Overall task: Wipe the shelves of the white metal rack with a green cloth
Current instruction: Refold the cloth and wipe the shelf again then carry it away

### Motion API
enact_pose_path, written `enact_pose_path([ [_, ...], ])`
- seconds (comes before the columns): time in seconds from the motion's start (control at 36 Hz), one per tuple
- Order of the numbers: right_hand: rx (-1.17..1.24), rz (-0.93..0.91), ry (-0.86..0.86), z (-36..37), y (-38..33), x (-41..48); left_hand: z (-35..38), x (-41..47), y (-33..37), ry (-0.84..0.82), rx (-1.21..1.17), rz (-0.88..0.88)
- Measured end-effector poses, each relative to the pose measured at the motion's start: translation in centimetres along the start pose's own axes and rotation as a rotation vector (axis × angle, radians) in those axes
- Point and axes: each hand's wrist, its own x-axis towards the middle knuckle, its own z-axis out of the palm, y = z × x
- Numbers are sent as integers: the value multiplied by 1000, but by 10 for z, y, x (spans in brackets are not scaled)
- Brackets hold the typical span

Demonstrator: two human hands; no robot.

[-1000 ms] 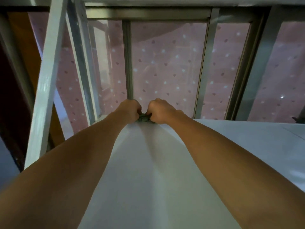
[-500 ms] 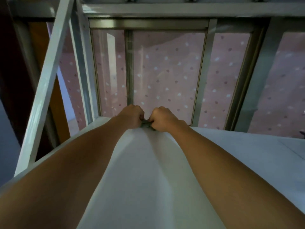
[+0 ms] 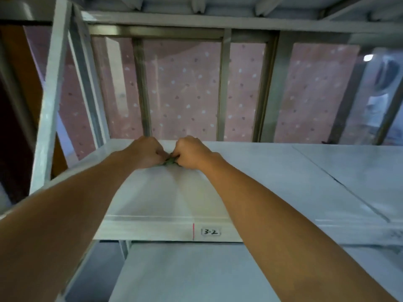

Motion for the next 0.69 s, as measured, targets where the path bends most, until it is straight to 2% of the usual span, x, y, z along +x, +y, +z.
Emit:
enact_pose_path([
  [0.17, 34, 66, 7, -8, -29, -70, -10, -72, 19, 14, 75, 88],
  [0.33, 281, 228, 97, -24, -48, -130, -12, -128, 41, 22, 59, 114],
  [0.69, 250, 247, 22, -49, -58, -194, -15, -187, 70, 2, -40, 227],
])
